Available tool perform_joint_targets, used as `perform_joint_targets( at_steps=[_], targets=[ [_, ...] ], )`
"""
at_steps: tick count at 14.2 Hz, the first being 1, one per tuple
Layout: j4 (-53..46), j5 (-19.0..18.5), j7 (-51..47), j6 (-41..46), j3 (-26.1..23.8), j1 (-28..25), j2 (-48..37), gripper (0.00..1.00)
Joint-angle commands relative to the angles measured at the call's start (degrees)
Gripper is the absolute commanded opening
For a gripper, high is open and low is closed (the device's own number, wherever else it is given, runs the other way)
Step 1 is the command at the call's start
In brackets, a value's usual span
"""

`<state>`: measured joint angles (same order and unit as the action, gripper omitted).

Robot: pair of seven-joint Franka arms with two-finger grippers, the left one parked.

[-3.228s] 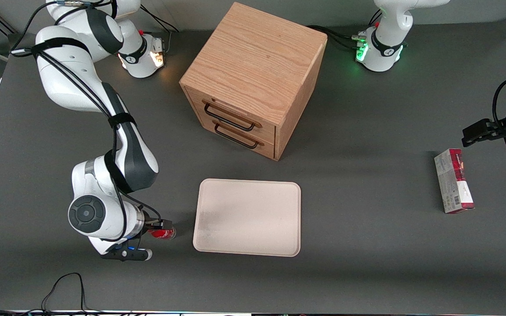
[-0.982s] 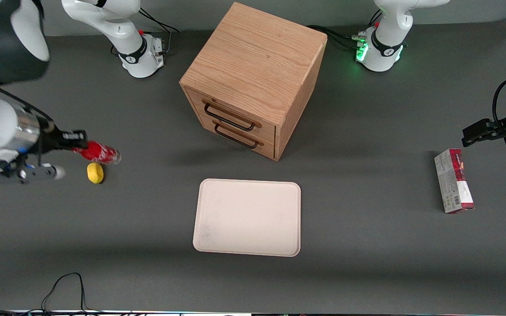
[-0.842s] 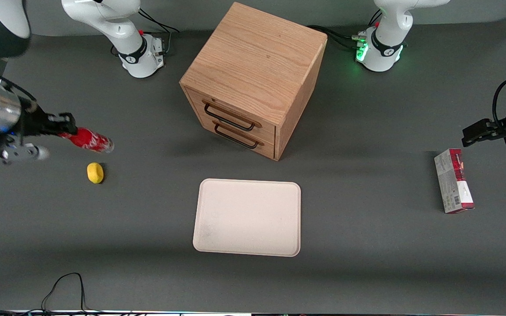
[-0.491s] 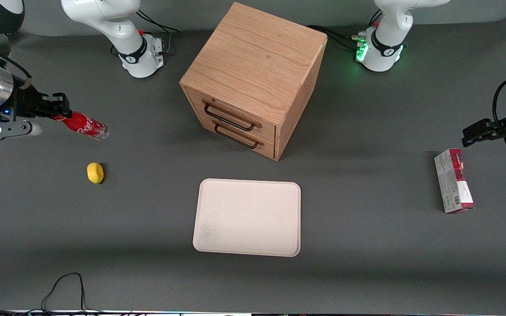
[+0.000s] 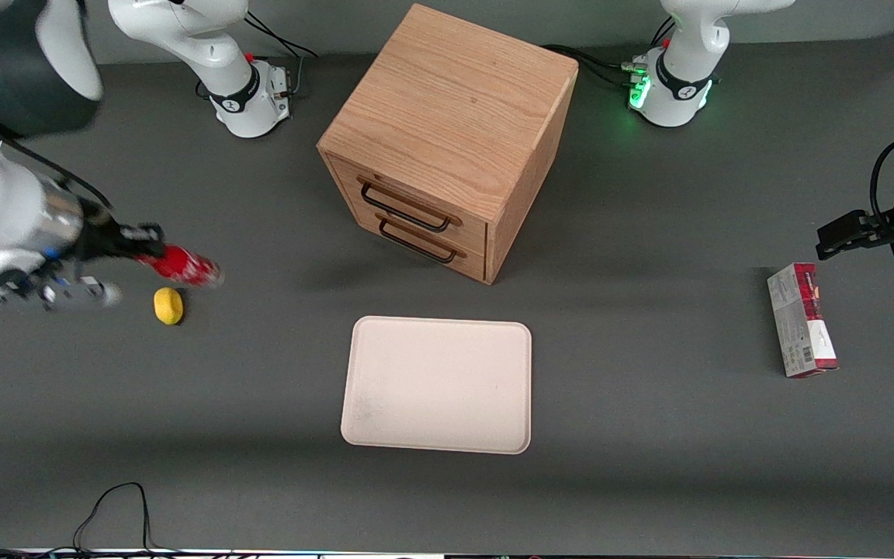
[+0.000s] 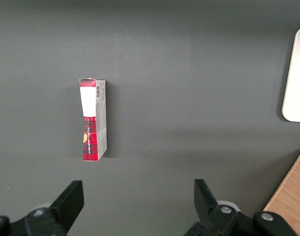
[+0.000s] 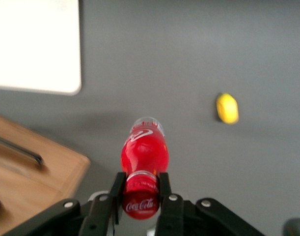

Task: Place coke bottle on tray
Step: 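Carry the bottle over the white tray's corner and lower it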

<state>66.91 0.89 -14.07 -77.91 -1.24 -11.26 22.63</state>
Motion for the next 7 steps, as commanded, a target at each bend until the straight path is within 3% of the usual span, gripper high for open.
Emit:
perform_joint_targets(
  at_steps=[1,4,7],
  targets=[
    [-21.35,0.35,-13.40,0.06,-4.03,-2.79,19.70,0.00],
    [-21.47,-1.67,-22.37,-11.01,-3.77,-6.92,24.89,0.00],
    [-21.29,-3.09,-23.80,-12.35,-4.21,-7.81,25.53,0.00]
  ],
)
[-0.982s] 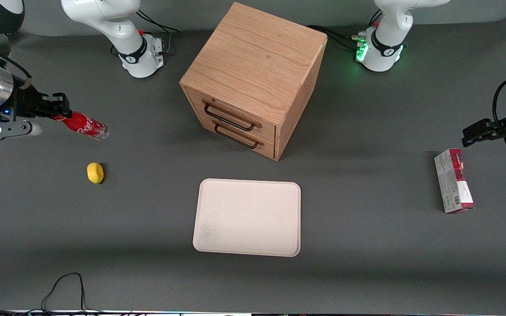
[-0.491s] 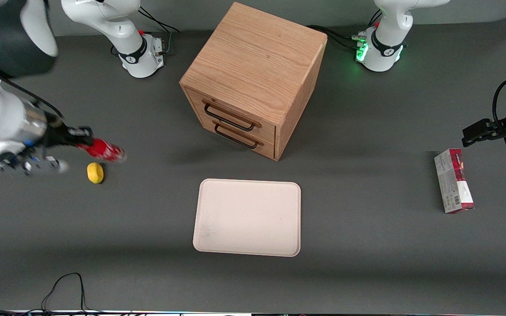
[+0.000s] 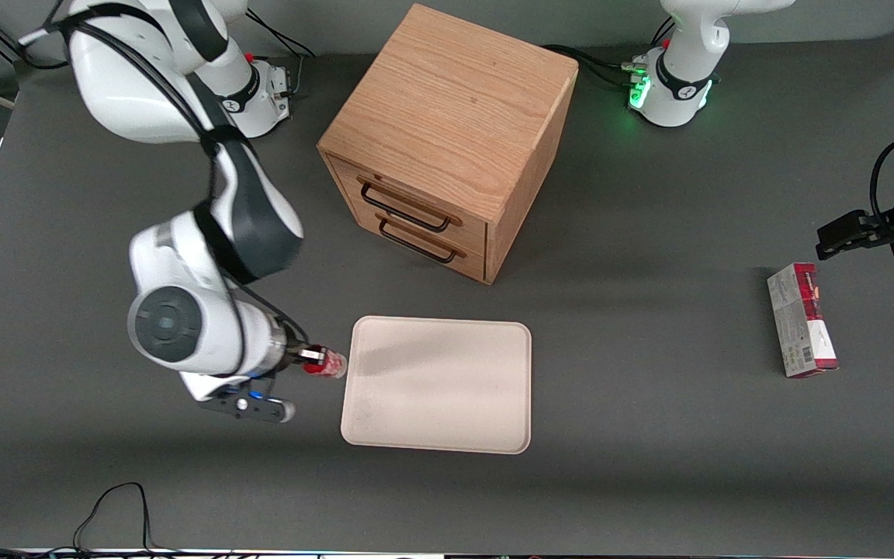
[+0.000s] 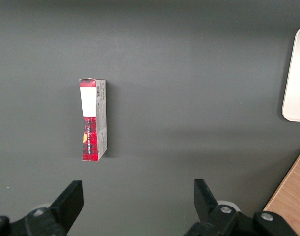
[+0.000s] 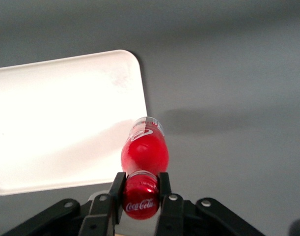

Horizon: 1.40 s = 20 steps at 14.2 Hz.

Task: Place coke bottle on tray
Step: 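Carry the bottle over the white tray's corner and lower it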

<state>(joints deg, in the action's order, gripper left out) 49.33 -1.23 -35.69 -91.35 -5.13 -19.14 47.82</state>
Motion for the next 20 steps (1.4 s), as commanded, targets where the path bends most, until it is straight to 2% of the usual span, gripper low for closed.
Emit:
perform_joint_targets(
  at_steps=[1,10,13,18,19,20],
  targets=[
    [-3.72,-0.96,-4.02,0.39,-0.58,0.07,0.52,0.00],
    [-3.80,-2.54,-13.61,-14.11,0.12,-0.81,7.64,0.00],
    [-3.80,-3.95,-14.32,-15.09,0.04,-1.43,8.34,0.00],
    [-3.72,-3.95,-14.50,-15.53,0.04,-1.60,8.34,0.00],
    [-3.72,-3.95,-14.41,-15.61,0.04,-1.60,8.34,0.07],
    [-3.72,-4.13,-14.50,-15.96,0.04,-1.60,8.34,0.74]
  ],
)
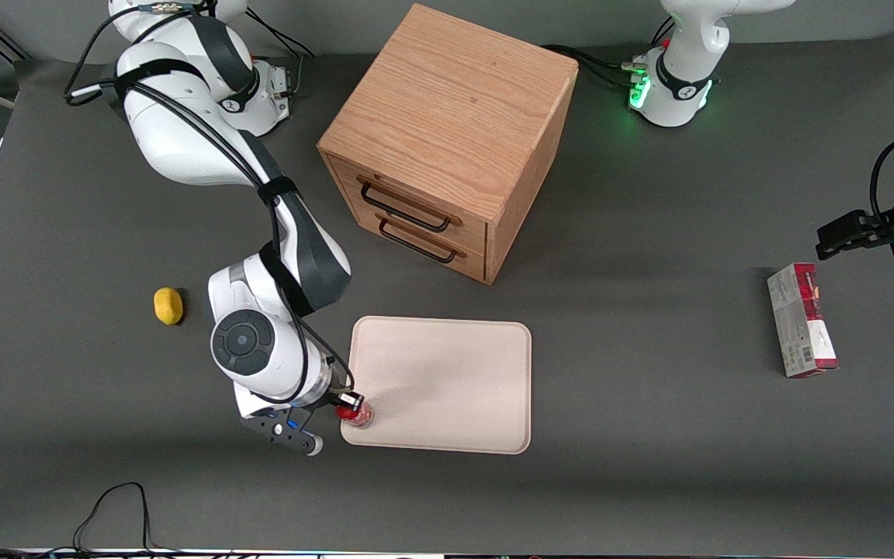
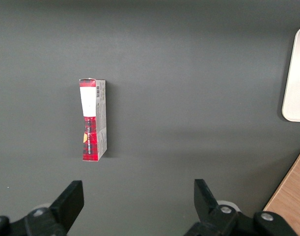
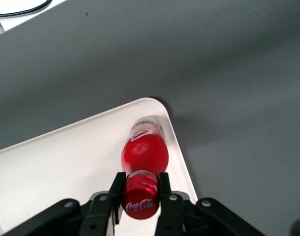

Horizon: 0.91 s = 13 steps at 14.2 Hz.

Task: Place coke bottle on tray
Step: 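Carry the bottle over the white tray's corner and lower it, then open the right gripper to release the bottle on the tray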

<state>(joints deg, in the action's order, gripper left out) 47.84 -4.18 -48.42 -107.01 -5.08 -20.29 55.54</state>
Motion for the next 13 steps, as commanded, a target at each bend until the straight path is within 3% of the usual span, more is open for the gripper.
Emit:
perform_joint_targets(
  at_steps=[1,9,13],
  targets=[
    [-2.23,-1.62,-1.68,-0.30,-0.02,-0.71,0.63,0.99],
    [-2.14,-2.33,-1.59,0.05,0.07,-0.80,-0.07,1.00],
    [0.04,-1.90,2.51,7.85,0.07,0.77,-5.50,1.00]
  ],
)
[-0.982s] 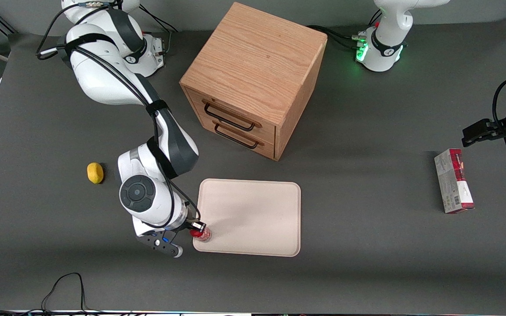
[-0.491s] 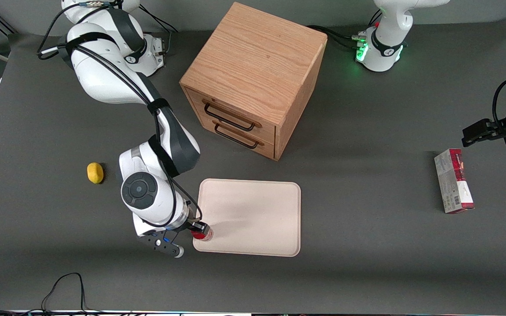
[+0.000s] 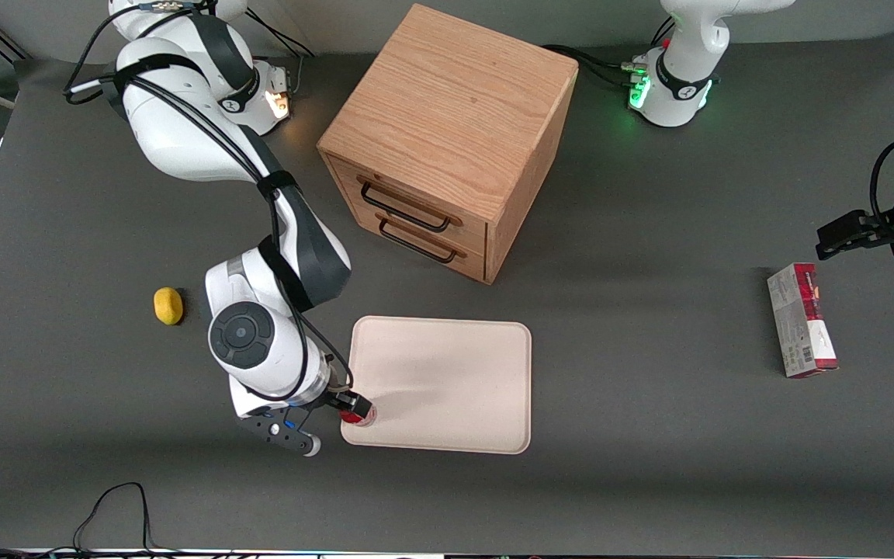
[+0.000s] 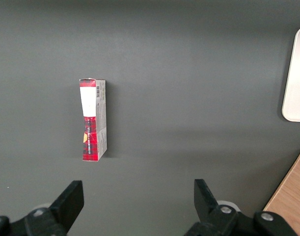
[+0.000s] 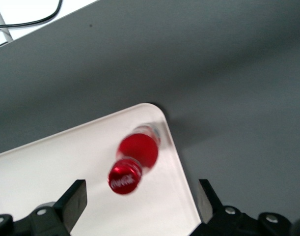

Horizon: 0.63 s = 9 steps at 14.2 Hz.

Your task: Place coke bottle on tray

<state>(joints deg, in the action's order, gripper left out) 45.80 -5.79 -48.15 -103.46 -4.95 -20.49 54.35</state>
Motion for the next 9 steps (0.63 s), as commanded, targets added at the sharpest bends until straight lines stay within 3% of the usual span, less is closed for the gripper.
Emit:
perform_joint_targets(
  at_steps=[1,4,9],
  targets=[
    [5.66,0.07,4.79,7.37,-0.32,2.20,-7.82,1.00],
    [25.41,4.11,17.17,7.40,0.03,7.12,-23.45,1.00],
    [55.84,6.13,36.07,4.41,0.29,14.41,-50.09,1.00]
  ],
)
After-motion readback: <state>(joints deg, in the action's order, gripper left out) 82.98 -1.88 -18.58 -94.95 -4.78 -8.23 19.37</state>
